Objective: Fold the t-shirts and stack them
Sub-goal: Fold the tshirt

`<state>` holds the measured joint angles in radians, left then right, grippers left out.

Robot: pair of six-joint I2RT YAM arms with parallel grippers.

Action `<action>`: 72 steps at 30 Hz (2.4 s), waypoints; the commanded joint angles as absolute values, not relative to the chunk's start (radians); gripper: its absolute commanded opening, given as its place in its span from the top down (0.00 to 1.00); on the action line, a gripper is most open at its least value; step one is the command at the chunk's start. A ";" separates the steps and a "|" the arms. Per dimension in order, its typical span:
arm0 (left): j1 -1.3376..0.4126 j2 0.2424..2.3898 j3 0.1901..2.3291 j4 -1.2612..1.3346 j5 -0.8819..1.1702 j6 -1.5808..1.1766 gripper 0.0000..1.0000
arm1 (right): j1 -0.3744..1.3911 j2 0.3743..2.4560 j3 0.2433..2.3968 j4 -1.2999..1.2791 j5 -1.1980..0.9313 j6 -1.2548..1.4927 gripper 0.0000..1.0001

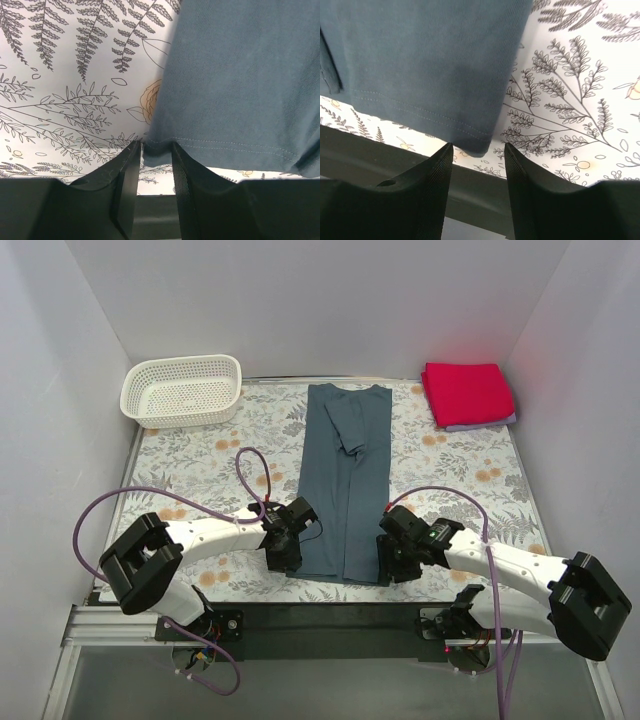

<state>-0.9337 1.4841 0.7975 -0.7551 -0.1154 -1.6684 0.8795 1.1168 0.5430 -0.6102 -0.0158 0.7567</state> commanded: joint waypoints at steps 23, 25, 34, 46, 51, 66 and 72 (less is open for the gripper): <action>-0.948 1.525 0.756 -0.721 -0.087 -1.660 0.80 | 0.934 1.308 0.584 -0.664 0.055 0.792 0.70; -0.948 1.532 0.753 -0.723 -0.081 -1.657 0.85 | 0.933 1.304 0.587 -0.675 0.066 0.787 0.79; -0.966 1.510 0.723 -0.771 -0.028 -1.664 1.00 | 0.936 1.230 0.555 -0.698 -0.065 0.721 0.99; -1.036 1.404 0.791 -0.831 -0.035 -1.712 1.00 | 0.858 1.195 0.781 -0.954 0.045 0.572 0.99; -0.850 1.460 1.014 -0.802 -0.109 -1.597 1.00 | 0.694 1.252 0.955 -0.953 0.164 0.444 0.99; -0.666 1.766 1.358 -0.595 -0.276 -1.371 1.00 | 0.549 1.515 1.272 -0.596 0.325 0.180 0.99; -0.635 1.816 1.355 -0.520 -0.298 -1.353 1.00 | 0.503 1.581 1.258 -0.517 0.272 0.161 0.99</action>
<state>-0.6498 1.8206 1.3251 -0.5823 -0.2432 -1.3861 0.5232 1.5650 1.2362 -0.6109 0.2790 0.2001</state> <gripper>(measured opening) 0.033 0.013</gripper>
